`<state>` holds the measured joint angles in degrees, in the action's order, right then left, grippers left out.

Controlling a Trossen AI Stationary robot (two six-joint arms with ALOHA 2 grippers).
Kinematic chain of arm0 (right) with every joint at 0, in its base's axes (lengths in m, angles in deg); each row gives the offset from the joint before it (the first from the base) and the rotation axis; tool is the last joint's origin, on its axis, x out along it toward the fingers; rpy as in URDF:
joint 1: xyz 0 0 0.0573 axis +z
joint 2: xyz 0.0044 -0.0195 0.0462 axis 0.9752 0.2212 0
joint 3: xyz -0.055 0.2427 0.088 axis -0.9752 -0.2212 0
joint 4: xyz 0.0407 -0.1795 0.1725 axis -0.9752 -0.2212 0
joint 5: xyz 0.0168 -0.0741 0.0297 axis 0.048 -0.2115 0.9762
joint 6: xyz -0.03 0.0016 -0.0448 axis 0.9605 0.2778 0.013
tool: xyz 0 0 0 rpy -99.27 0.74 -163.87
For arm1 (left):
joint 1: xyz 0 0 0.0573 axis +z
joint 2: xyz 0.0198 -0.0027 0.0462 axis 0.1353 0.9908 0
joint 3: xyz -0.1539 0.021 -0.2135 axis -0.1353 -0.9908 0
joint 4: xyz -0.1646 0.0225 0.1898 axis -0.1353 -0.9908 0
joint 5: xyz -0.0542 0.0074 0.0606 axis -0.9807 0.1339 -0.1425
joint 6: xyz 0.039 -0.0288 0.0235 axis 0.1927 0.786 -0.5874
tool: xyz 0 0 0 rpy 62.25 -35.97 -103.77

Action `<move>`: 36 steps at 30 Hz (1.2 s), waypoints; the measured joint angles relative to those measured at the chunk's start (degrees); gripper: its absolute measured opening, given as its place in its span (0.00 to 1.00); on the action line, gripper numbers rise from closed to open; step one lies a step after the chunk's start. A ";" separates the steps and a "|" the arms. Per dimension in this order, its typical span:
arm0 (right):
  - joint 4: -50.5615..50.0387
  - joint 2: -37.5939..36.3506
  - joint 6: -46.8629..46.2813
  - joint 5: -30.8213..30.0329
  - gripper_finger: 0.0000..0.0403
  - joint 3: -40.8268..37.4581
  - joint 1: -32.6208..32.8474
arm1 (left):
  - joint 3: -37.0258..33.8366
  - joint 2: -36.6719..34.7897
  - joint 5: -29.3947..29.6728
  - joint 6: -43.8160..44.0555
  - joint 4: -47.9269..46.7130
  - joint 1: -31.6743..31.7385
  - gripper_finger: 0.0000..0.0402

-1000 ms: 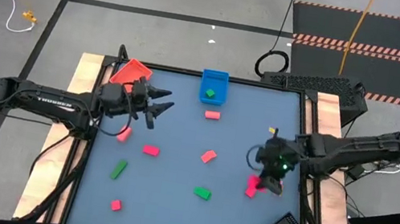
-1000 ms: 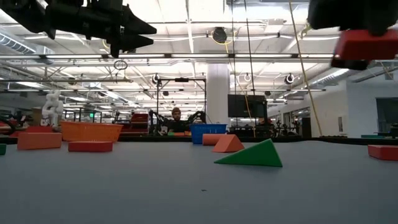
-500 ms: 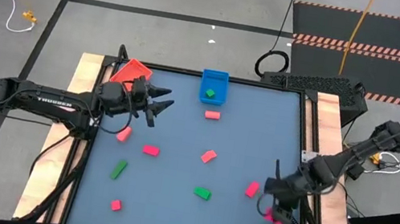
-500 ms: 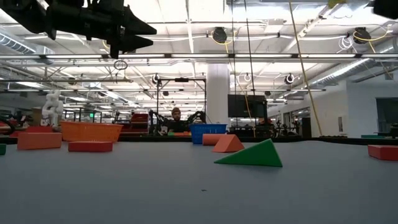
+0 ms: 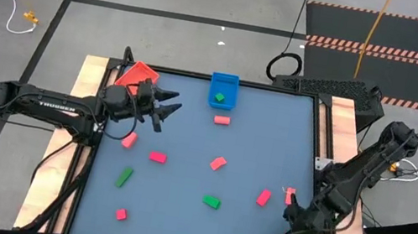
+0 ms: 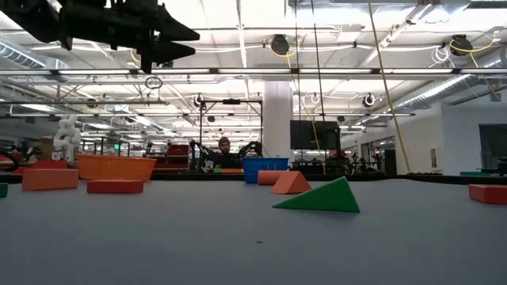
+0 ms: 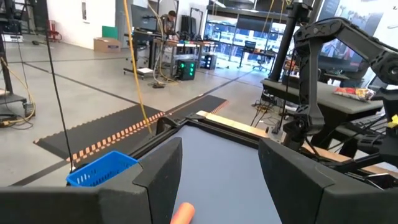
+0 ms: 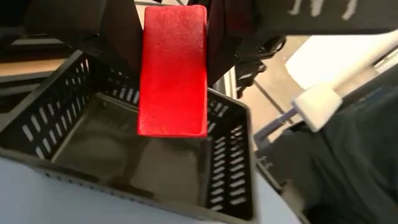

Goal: Sort & place blocks by color
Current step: Put the red block into the black bin

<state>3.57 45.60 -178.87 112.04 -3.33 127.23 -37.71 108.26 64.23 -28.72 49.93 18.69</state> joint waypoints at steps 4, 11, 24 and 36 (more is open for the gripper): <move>-0.69 0.98 -2.81 -0.11 0.37 0.00 1.26 | 0.00 0.00 0.00 0.01 0.96 0.00 0.53; 0.15 1.12 -7.22 -0.15 0.40 0.00 1.87 | 0.00 0.02 0.00 -0.35 1.13 0.00 0.53; 1.28 0.92 -3.76 -3.03 0.41 0.00 -0.77 | 0.00 0.02 0.00 -2.83 1.40 0.00 0.53; -1.13 0.94 17.28 -19.24 0.41 0.00 -10.79 | 0.00 0.02 0.00 -2.92 0.66 -0.01 0.53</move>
<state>2.43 46.54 -161.59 92.80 -3.33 116.44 -37.71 108.28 64.23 -31.63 50.59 18.68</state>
